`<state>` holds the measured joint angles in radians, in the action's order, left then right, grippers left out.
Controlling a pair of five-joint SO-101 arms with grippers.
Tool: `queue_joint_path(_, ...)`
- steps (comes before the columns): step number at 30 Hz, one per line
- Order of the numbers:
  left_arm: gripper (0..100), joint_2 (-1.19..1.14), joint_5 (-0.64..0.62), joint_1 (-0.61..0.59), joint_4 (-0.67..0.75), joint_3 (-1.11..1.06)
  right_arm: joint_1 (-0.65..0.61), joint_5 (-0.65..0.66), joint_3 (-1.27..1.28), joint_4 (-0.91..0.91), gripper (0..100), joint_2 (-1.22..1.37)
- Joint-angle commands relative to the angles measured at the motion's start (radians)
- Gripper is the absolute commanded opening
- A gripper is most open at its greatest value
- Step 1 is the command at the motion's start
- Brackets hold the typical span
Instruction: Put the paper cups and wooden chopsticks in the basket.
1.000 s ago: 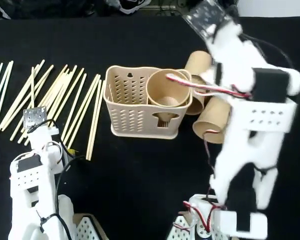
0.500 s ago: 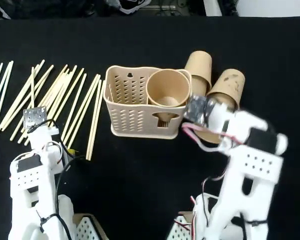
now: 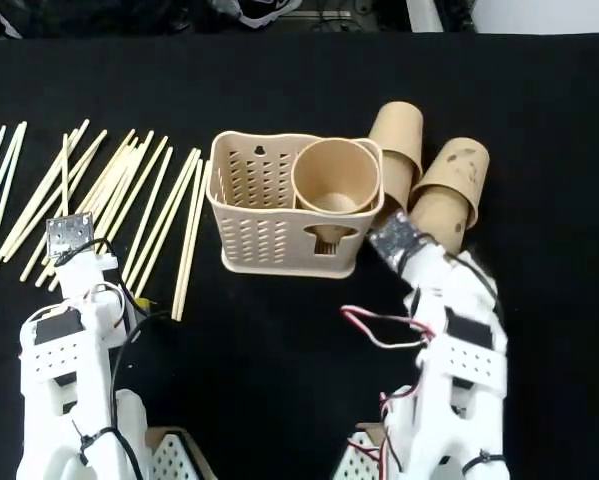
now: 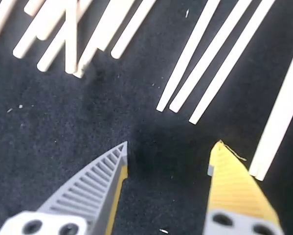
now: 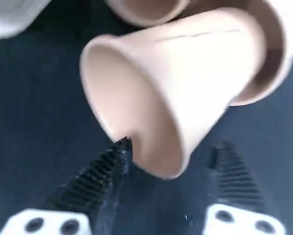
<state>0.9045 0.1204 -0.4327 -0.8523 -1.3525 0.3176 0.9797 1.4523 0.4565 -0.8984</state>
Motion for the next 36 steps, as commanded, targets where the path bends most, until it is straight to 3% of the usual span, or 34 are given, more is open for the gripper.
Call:
queue_joint_path(1,26,0.015,0.015,0.005,0.015,0.002,-0.009,-0.095,0.004,-0.086,5.1,-0.022)
queue_joint_path(2,26,0.015,0.015,0.005,0.015,0.002,-0.008,-0.121,0.004,-0.086,0.8,-0.022)
queue_joint_path(7,26,0.015,0.015,0.005,0.017,0.002,-0.008,-0.184,-0.033,-0.034,1.2,-0.022)
queue_joint_path(15,26,0.015,0.015,0.005,0.018,0.002,-0.006,-0.249,-0.364,0.459,1.1,-0.022)
queue_joint_path(22,26,0.015,0.015,0.007,0.018,0.002,-0.006,-0.244,-0.627,0.781,1.1,-0.022)
queue_joint_path(30,26,0.015,0.015,0.010,0.018,0.002,0.094,-0.249,-1.023,1.048,1.1,-0.022)
queue_joint_path(36,26,0.015,0.015,0.010,0.014,0.002,0.063,-0.308,-1.368,1.231,1.1,-0.021)
